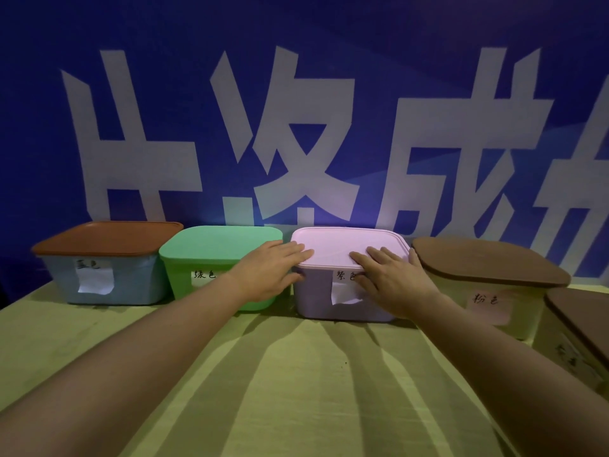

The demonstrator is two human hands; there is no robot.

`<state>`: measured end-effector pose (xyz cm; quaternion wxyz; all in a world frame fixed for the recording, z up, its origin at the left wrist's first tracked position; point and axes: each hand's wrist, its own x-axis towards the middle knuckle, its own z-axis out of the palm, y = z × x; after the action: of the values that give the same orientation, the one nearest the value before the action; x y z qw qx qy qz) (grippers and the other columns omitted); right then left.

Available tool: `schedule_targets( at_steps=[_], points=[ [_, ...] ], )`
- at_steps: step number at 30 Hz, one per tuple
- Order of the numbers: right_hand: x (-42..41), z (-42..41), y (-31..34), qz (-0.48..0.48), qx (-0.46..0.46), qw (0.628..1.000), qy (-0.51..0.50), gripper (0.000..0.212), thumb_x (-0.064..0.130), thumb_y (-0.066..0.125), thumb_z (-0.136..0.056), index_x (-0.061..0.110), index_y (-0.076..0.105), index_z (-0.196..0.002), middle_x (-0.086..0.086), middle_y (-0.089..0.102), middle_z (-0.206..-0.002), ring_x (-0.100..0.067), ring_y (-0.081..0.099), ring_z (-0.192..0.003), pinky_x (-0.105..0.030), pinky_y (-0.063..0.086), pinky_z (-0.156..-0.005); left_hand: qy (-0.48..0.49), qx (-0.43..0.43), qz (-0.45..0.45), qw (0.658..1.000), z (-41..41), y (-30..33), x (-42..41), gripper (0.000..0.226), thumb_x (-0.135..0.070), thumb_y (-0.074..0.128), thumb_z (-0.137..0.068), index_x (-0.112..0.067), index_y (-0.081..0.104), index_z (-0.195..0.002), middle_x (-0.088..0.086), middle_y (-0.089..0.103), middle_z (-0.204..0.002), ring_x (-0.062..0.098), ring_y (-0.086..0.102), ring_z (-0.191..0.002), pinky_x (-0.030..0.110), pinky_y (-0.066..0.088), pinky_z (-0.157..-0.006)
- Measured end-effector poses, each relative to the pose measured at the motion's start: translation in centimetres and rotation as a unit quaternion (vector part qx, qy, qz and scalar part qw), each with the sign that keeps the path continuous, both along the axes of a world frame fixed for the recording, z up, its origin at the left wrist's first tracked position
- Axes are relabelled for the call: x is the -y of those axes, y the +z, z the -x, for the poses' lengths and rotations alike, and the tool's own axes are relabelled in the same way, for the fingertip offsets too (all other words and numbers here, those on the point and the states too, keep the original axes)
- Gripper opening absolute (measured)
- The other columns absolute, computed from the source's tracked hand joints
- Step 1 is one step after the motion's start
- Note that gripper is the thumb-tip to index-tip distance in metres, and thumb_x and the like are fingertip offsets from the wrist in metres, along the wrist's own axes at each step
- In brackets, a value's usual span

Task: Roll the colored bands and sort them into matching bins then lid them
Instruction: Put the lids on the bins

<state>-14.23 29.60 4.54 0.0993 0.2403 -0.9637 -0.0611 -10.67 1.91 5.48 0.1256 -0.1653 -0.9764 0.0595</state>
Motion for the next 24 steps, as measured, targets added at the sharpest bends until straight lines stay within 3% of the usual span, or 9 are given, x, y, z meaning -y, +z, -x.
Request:
schedule_targets(
  at_steps=[2,4,6,8,11,13,15,18,24],
  points=[
    [0.1,0.0,0.3,0.001,0.022,1.0,-0.005,0.067,0.071,0.019,-0.1,0.045,0.002,-0.16,0.002,0.009,-0.172,-0.037,0.01,-0.157,-0.068,0.006,-0.121,0.007,0.034,-0.022,0.999,-0.2,0.5,-0.2,0.06,-0.057,0.037,-0.106,-0.037,0.025,-0.161,-0.007,0.024,-0.169,0.017,0.021,-0.156,0.04,0.016,-0.127],
    [0.2,0.0,0.8,0.017,0.048,0.999,-0.011,0.071,0.076,0.011,-0.097,0.047,0.0,-0.16,0.003,0.003,-0.172,-0.037,0.005,-0.158,-0.064,0.002,-0.122,0.039,0.06,-0.071,0.995,0.0,1.9,-0.5,0.06,-0.065,0.031,-0.103,-0.035,0.045,-0.153,-0.004,0.044,-0.16,0.022,0.039,-0.147,0.046,0.031,-0.122],
    [0.2,-0.1,1.0,0.028,0.062,0.998,-0.012,0.067,0.072,0.008,-0.099,0.047,-0.002,-0.16,0.004,0.001,-0.173,-0.036,0.003,-0.158,-0.062,0.001,-0.124,0.074,0.057,-0.125,0.988,0.4,3.1,-1.3,0.055,-0.056,0.03,-0.108,-0.024,0.06,-0.141,0.005,0.062,-0.14,0.025,0.057,-0.126,0.045,0.045,-0.11],
    [0.1,-0.2,1.0,0.032,0.064,0.997,-0.012,0.061,0.065,0.009,-0.103,0.046,0.0,-0.16,0.004,0.004,-0.172,-0.034,0.005,-0.158,-0.061,0.003,-0.124,0.09,0.032,-0.159,0.983,1.1,3.4,-2.7,0.044,-0.043,0.033,-0.111,-0.02,0.06,-0.138,0.009,0.063,-0.136,0.024,0.059,-0.12,0.04,0.048,-0.105],
    [0.3,-0.3,1.8,0.068,0.043,0.997,-0.012,0.05,0.052,0.021,-0.109,0.04,0.028,-0.157,0.0,0.032,-0.165,-0.03,0.03,-0.151,-0.059,0.022,-0.12,0.105,0.034,-0.236,0.965,1.8,2.5,-4.4,0.048,-0.049,0.035,-0.109,-0.022,0.057,-0.141,0.005,0.052,-0.15,0.024,0.051,-0.134,0.041,0.042,-0.112],
    [0.5,0.2,2.6,0.101,0.021,0.994,-0.028,0.043,0.044,0.028,-0.11,0.031,0.043,-0.148,-0.002,0.045,-0.156,-0.027,0.041,-0.142,-0.057,0.031,-0.116,0.114,0.048,-0.219,0.968,2.4,1.8,-5.1,0.055,-0.055,0.029,-0.108,-0.023,0.05,-0.148,0.005,0.043,-0.159,0.026,0.042,-0.143,0.047,0.036,-0.118],
    [0.5,1.1,2.6,0.117,0.027,0.991,-0.055,0.046,0.045,0.026,-0.11,0.03,0.038,-0.152,-0.005,0.036,-0.162,-0.029,0.032,-0.149,-0.056,0.026,-0.12,0.12,0.064,-0.184,0.973,2.5,1.6,-5.7,0.059,-0.054,0.023,-0.109,-0.025,0.035,-0.158,0.005,0.027,-0.168,0.028,0.024,-0.154,0.048,0.022,-0.125],
    [0.2,2.5,1.5,0.076,0.072,0.992,-0.067,0.056,0.05,0.012,-0.109,0.03,0.018,-0.161,-0.007,0.012,-0.171,-0.032,0.007,-0.158,-0.053,0.011,-0.127,0.119,0.08,-0.111,0.983,1.8,1.8,-6.5,0.053,-0.038,0.015,-0.113,-0.021,0.019,-0.163,0.007,0.011,-0.172,0.031,0.005,-0.158,0.044,0.004,-0.127],
    [0.2,2.5,1.4,0.081,0.086,0.99,-0.074,0.056,0.049,0.011,-0.109,0.029,0.019,-0.161,-0.006,0.017,-0.17,-0.032,0.014,-0.157,-0.051,0.011,-0.126,0.136,0.09,-0.091,0.982,1.6,1.9,-6.6,0.051,-0.033,0.014,-0.114,-0.02,0.016,-0.164,0.007,0.008,-0.172,0.033,0.001,-0.159,0.044,0.002,-0.127]
  ],
)
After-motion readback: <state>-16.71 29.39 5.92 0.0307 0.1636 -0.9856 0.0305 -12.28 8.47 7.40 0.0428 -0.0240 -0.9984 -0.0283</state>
